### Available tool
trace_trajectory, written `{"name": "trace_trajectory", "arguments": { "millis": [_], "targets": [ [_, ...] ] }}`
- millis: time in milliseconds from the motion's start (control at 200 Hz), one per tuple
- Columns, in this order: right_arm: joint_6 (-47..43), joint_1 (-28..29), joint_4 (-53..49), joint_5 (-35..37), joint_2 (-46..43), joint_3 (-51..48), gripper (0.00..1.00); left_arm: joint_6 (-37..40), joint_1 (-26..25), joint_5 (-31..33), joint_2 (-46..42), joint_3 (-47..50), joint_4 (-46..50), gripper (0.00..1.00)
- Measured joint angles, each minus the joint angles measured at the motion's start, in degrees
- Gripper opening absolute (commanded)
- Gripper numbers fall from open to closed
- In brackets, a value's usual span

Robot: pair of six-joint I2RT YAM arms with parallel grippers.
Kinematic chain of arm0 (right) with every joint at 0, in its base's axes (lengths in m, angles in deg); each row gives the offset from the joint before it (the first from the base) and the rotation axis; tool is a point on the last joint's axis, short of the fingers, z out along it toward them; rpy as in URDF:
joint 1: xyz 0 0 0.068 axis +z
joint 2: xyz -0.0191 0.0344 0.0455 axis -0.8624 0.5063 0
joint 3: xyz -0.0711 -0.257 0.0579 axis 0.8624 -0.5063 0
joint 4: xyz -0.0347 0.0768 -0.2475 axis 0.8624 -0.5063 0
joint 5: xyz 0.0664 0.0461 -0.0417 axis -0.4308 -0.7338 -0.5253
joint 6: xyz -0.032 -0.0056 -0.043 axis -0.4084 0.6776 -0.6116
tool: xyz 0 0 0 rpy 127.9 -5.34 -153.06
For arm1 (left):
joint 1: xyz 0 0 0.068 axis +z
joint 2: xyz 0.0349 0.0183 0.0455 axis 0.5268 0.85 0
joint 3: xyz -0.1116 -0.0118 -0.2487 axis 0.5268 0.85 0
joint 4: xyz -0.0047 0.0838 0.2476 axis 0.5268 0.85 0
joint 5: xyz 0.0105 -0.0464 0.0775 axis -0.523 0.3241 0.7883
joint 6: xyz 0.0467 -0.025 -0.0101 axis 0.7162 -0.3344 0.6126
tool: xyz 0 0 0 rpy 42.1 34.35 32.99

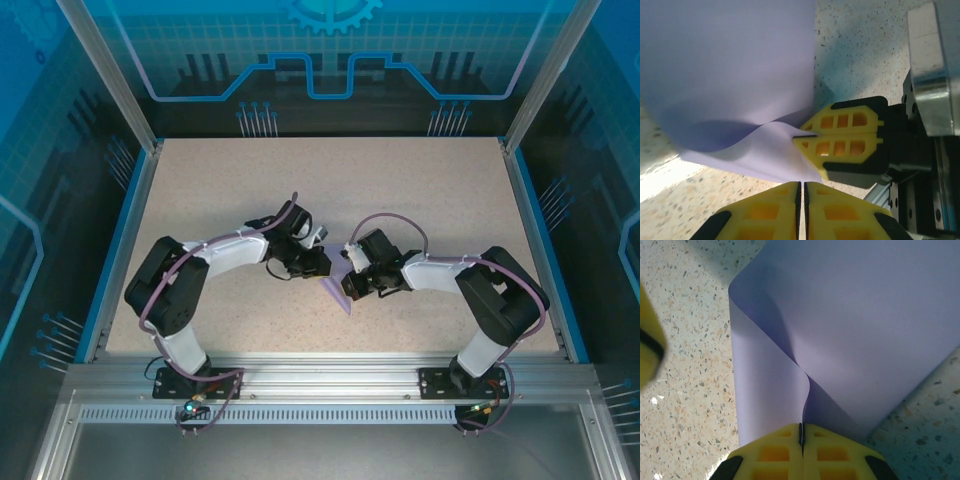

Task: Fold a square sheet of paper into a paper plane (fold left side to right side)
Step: Fold the paper at the center of the table.

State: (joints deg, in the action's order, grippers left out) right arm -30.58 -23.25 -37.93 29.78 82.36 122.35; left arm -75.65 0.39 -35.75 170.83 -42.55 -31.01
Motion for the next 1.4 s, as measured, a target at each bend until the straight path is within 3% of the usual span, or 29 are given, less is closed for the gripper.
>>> {"name": "trace_trajectory", "arguments": {
  "millis": [295,1085,1401],
  "targets": [
    [0.0,0.0,-0.5,-0.1,0.2,0.3,0.0,-0.5,-0.8,-0.1,5.4,0.0,-1.7,0.13],
    [-0.2,0.0,-1.6,-0.1,0.6,1.2,0.0,-0.7,-0.8,1.8,7.9,0.0,-1.6,0.12],
    [2.1,-1.9,-5.9,0.6,-2.3,1.2,0.27,-0.9,-0.8,1.8,7.9,0.7,-2.8,0.12]
  ]
}}
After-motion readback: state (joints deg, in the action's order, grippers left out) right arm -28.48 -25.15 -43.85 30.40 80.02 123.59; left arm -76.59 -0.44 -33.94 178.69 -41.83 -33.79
